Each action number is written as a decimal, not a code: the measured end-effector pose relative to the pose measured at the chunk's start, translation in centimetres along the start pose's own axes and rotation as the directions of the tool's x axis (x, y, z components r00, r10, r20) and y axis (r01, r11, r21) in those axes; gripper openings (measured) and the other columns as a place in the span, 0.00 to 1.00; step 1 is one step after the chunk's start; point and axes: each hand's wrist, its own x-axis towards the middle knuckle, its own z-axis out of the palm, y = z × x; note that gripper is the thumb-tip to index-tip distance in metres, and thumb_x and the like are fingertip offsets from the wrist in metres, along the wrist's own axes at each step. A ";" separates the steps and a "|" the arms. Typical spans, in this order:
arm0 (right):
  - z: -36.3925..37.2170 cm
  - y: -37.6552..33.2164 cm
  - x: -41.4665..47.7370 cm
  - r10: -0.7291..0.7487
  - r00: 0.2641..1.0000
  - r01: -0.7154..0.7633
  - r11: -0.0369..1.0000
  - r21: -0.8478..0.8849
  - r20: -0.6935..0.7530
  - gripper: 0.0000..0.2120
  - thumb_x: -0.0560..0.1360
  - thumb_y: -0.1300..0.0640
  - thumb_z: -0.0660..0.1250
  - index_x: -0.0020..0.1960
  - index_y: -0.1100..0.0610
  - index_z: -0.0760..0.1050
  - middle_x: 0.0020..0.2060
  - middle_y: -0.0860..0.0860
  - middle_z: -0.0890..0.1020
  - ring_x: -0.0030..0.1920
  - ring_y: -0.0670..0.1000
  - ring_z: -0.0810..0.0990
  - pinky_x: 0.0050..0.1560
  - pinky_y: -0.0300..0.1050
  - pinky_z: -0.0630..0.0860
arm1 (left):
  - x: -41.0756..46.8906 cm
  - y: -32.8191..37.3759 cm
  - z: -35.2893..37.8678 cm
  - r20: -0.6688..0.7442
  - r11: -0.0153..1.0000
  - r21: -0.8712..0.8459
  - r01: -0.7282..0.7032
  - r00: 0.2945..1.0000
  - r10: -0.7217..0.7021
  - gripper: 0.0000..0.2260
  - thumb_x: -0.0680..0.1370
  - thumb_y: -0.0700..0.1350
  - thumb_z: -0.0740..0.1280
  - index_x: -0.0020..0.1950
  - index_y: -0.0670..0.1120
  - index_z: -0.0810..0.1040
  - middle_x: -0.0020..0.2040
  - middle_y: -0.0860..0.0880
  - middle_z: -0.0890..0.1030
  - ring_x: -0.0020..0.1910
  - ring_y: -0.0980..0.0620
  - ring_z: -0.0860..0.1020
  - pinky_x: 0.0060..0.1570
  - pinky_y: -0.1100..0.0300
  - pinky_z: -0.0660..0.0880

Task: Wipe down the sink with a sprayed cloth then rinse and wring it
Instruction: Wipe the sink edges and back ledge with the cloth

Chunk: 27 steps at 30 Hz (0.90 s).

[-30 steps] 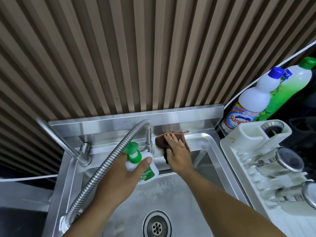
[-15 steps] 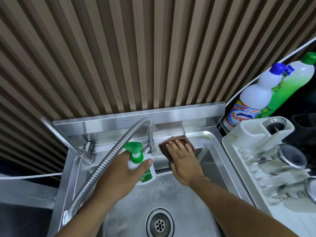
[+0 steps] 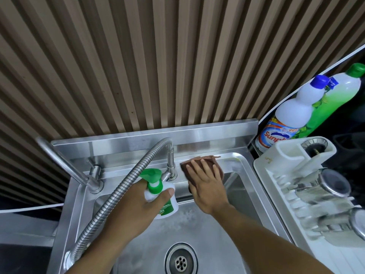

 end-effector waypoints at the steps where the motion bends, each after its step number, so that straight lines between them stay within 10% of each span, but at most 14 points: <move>1: -0.2 1.0 0.0 0.045 0.999 -0.045 0.999 -0.008 0.002 0.28 0.80 0.44 0.47 0.80 0.48 0.58 0.79 0.49 0.62 0.79 0.57 0.55 0.77 0.58 0.41 | 0.1 -0.1 0.1 -0.002 1.000 -0.001 -0.001 1.000 0.001 0.08 0.75 0.59 0.71 0.44 0.56 0.77 0.38 0.59 0.81 0.42 0.79 0.73 0.37 0.80 0.66; 12: -1.5 3.8 2.1 0.576 0.817 -0.567 0.813 0.129 -0.042 0.29 0.83 0.47 0.46 0.81 0.56 0.50 0.80 0.54 0.54 0.80 0.57 0.49 0.78 0.60 0.48 | 0.4 -0.1 0.5 -0.001 0.999 -0.031 -0.005 1.000 0.005 0.09 0.75 0.59 0.71 0.47 0.55 0.79 0.39 0.60 0.82 0.42 0.78 0.74 0.37 0.79 0.67; 23: -0.4 -5.2 2.6 0.052 0.998 -0.055 0.991 0.121 0.030 0.28 0.82 0.44 0.45 0.81 0.45 0.49 0.80 0.44 0.52 0.80 0.53 0.43 0.77 0.61 0.37 | 0.3 -0.5 0.5 -0.023 1.000 0.015 -0.013 1.000 0.013 0.10 0.74 0.60 0.71 0.46 0.55 0.80 0.37 0.59 0.82 0.42 0.76 0.74 0.36 0.77 0.67; 27: -0.5 -3.3 2.1 0.175 0.984 -0.176 0.979 0.106 0.025 0.30 0.82 0.44 0.42 0.82 0.51 0.45 0.81 0.48 0.51 0.80 0.53 0.43 0.78 0.58 0.40 | 0.3 -0.6 0.5 -0.024 1.000 0.022 -0.009 1.000 0.010 0.09 0.74 0.59 0.71 0.43 0.55 0.79 0.35 0.60 0.81 0.40 0.78 0.73 0.36 0.78 0.67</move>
